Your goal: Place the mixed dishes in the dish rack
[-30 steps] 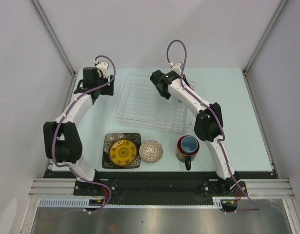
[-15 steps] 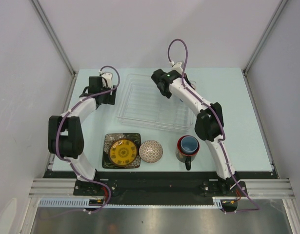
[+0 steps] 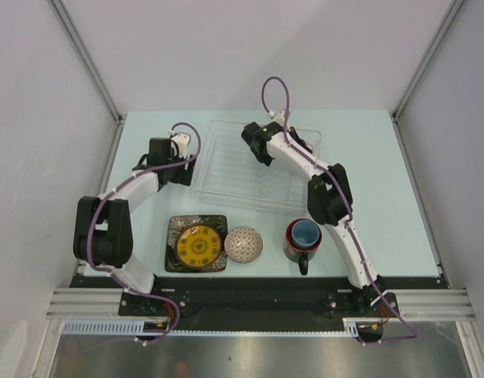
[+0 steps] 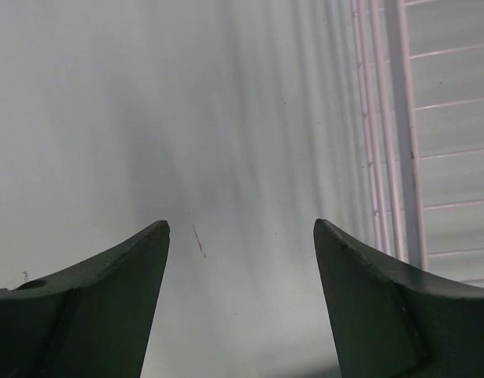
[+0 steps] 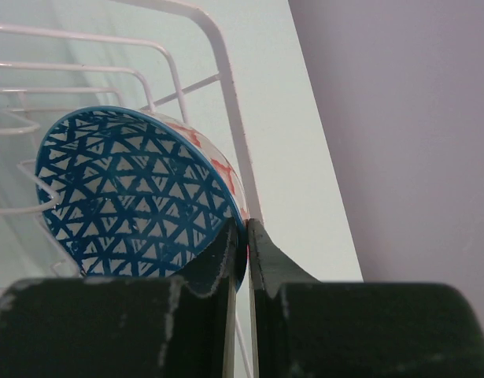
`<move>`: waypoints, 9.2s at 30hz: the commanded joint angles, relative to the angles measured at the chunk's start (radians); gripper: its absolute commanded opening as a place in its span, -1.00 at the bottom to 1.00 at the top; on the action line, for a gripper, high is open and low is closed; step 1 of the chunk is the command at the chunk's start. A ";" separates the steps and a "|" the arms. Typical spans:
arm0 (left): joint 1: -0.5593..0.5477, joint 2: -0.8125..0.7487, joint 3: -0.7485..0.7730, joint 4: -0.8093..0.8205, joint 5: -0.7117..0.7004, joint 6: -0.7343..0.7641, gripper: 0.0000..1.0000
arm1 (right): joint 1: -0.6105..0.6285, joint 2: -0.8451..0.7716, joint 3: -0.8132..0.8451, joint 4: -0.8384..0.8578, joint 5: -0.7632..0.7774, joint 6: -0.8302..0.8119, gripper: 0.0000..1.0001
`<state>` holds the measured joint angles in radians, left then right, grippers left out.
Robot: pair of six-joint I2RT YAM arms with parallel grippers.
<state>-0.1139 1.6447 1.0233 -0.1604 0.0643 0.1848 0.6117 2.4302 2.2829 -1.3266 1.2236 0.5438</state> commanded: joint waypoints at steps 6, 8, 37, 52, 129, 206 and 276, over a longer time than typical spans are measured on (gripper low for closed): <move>-0.010 -0.125 -0.035 0.021 0.069 0.005 0.59 | 0.022 0.040 0.092 0.010 -0.025 -0.064 -0.38; -0.010 -0.132 -0.034 0.013 0.066 0.004 0.58 | 0.022 0.018 0.098 0.013 -0.033 -0.065 -0.24; -0.021 -0.503 -0.034 -0.215 -0.014 0.041 0.62 | 0.310 -0.994 -0.838 0.280 -1.188 -0.030 0.48; -0.047 -0.594 -0.051 -0.266 -0.058 0.050 0.63 | 0.390 -0.783 -0.931 0.463 -1.307 -0.022 0.41; -0.035 -0.069 0.259 -0.053 -0.121 0.007 0.63 | 0.069 -0.557 -0.556 -0.198 -0.253 0.148 -1.00; -0.207 -0.295 -0.032 -0.116 -0.061 -0.035 0.59 | 0.132 -0.348 -0.390 -0.198 -0.141 0.061 0.99; -0.095 -1.261 -0.650 -0.647 0.210 1.076 0.48 | 0.395 -0.364 -0.827 0.994 -1.572 -0.117 0.40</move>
<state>-0.2138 0.3656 0.4046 -0.8860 0.2752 1.1801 0.9947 2.0460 1.4586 -0.3389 -0.3733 0.4255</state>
